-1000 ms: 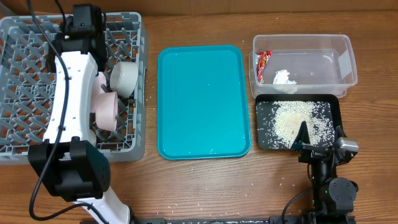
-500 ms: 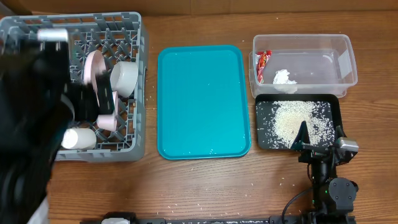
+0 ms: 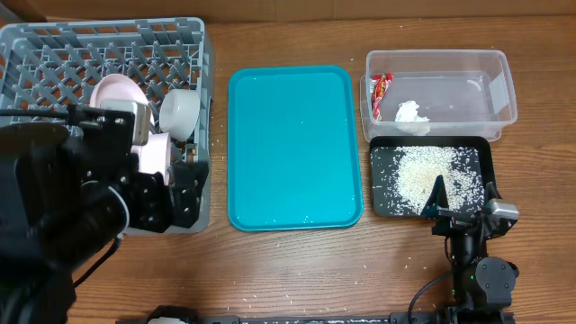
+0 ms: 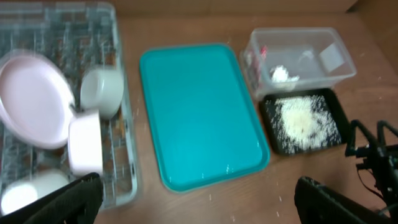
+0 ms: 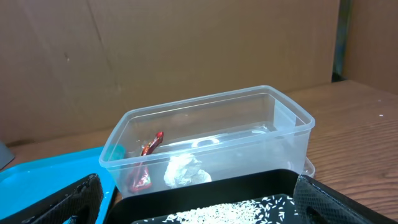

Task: Sort waste into correct bins and load items into the dishwasher

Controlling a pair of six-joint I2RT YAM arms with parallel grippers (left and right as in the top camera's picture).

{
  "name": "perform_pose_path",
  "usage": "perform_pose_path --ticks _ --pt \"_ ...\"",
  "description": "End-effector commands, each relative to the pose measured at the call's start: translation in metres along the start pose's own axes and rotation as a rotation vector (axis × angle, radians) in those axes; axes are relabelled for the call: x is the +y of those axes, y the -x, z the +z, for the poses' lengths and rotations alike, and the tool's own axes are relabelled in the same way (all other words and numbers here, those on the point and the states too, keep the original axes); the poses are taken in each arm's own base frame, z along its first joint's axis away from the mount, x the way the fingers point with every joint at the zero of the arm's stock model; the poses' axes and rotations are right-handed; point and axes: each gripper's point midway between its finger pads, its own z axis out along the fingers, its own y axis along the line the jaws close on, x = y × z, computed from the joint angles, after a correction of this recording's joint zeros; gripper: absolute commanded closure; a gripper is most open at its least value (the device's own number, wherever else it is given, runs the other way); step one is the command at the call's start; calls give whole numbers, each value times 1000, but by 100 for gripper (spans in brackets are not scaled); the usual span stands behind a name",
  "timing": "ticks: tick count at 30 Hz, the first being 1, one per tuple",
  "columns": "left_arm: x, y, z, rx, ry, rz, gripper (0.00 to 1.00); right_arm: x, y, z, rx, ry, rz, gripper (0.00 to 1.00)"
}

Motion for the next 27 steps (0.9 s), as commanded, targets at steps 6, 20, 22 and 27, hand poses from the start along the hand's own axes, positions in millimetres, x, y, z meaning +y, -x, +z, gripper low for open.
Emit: perform_pose_path --ticks 6,20,22,27 --pt "5 -5 4 -359 22 172 0 -1 -2 0 -2 -2 0 0" --pt "84 -128 109 -595 185 125 0 -1 -2 0 -2 -2 0 0" --pt "88 -137 122 -608 183 126 0 -1 -2 0 -2 -2 0 0" --pt "97 -154 148 -617 182 119 0 -1 -2 0 -2 -2 0 0"
